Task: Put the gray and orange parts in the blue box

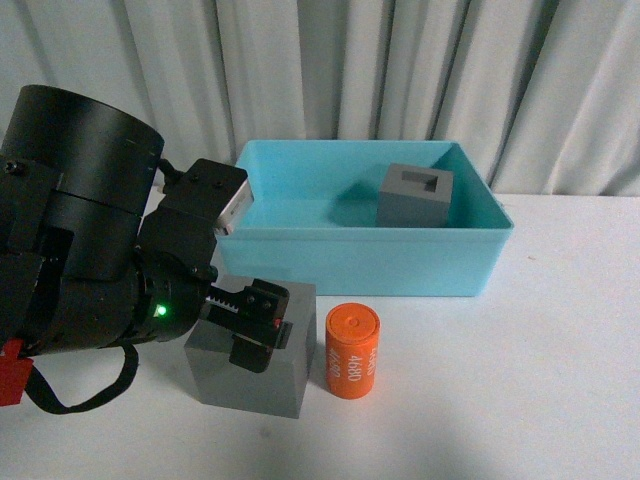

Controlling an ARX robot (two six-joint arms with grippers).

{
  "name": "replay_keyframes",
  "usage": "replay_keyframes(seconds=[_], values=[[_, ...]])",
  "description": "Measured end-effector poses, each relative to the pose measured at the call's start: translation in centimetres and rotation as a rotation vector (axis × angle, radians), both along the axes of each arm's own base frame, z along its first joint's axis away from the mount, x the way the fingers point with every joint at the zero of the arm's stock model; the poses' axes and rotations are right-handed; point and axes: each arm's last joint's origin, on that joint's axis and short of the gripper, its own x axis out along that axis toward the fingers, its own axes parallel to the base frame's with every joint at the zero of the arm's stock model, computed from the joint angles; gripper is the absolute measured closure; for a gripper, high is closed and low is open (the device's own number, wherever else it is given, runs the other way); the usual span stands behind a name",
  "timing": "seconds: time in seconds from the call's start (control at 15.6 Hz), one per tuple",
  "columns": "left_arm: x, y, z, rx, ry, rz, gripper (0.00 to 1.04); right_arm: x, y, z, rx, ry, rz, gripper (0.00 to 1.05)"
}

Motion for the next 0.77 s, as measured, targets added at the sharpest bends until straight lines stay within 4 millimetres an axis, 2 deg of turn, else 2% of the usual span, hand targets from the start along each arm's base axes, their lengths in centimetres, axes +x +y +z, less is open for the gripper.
replay_keyframes(seconds=[0.26, 0.38, 0.77], values=[[-0.2, -0.1, -0.2, 0.011, 0.006, -0.009, 0.66, 0.0, 0.0, 0.0, 0.0, 0.0, 0.0, 0.06], [-0.3, -0.2, -0.1, 0.006, 0.01, -0.022, 0.81, 0.0, 0.0, 0.0, 0.0, 0.0, 0.0, 0.06], [-0.9, 0.0, 0.9, 0.007, 0.042, -0.031, 0.86, 0.0, 0.0, 0.0, 0.0, 0.0, 0.0, 0.06]])
